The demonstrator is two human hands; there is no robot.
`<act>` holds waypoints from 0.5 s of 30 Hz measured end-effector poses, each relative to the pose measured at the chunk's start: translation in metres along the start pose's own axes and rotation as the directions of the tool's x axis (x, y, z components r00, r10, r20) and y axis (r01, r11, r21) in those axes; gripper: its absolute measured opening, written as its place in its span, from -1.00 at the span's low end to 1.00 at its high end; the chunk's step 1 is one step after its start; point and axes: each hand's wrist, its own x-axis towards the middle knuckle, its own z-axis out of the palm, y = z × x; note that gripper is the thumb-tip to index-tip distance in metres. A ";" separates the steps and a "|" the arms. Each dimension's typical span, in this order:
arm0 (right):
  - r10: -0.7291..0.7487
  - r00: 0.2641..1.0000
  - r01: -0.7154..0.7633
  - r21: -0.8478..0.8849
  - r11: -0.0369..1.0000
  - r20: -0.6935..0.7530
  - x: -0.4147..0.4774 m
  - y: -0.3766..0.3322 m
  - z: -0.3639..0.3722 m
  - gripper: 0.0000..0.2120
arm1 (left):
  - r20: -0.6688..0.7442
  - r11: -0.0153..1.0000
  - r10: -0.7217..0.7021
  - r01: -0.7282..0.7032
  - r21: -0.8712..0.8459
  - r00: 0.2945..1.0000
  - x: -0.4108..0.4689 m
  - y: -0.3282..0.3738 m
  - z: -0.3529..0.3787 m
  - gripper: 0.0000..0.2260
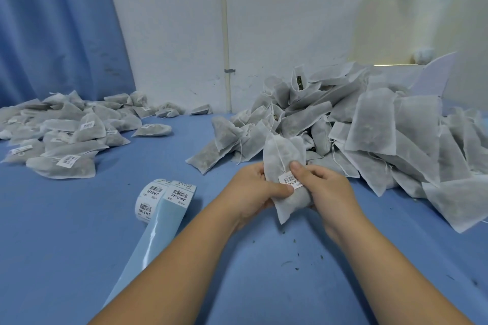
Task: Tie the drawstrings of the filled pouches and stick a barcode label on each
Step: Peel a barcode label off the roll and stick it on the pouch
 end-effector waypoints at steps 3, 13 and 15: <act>-0.043 0.996 0.039 -0.059 0.998 -0.078 0.001 0.002 0.002 -0.70 | 0.012 1.000 -0.031 0.031 0.000 0.999 0.000 0.003 0.002 -0.78; -0.005 0.978 -0.037 0.198 0.979 0.208 0.000 -0.001 0.000 -0.82 | -0.318 0.992 -0.002 0.042 0.119 0.948 0.003 0.006 0.006 -0.76; 0.002 0.974 -0.058 0.241 0.969 0.226 -0.001 -0.003 0.002 -0.83 | -0.329 0.979 -0.006 0.072 0.190 0.944 0.000 0.010 0.002 -0.69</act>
